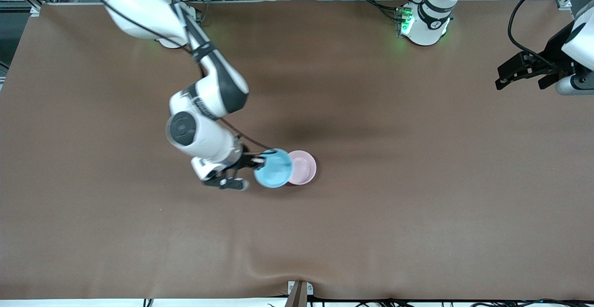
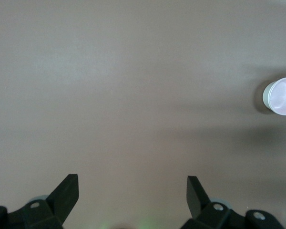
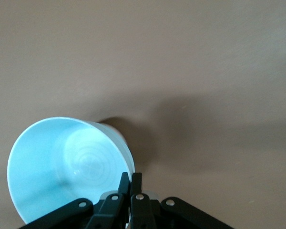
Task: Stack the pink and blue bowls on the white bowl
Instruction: 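Place the blue bowl onto the pink bowl with the right gripper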
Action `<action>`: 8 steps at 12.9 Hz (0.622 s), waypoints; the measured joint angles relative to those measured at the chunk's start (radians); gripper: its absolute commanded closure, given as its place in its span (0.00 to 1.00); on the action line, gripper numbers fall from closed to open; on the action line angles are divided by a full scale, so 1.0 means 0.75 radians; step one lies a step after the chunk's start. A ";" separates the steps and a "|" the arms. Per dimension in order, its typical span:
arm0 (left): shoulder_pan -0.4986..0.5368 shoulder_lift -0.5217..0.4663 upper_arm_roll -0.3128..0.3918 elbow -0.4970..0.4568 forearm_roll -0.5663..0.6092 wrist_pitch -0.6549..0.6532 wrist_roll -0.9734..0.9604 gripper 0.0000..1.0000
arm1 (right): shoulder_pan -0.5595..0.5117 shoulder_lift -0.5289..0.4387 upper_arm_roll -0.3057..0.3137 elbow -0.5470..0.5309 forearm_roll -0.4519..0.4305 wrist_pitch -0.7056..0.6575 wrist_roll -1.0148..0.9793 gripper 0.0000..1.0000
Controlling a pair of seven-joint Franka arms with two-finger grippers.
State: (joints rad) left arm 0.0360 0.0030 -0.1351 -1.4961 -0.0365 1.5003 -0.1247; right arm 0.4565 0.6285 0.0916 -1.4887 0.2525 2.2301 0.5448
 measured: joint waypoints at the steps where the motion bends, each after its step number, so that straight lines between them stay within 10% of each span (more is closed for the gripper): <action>1: 0.000 0.002 0.010 -0.006 0.000 0.011 0.009 0.00 | 0.023 0.008 -0.002 0.000 0.000 0.023 0.018 1.00; 8: 0.030 0.002 0.024 -0.007 0.000 0.013 0.033 0.00 | 0.094 0.089 -0.008 -0.005 0.000 0.140 0.094 0.95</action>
State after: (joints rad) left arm 0.0588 0.0043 -0.1173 -1.5016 -0.0365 1.5098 -0.1000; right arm 0.5273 0.6956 0.0857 -1.4926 0.2523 2.3351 0.6153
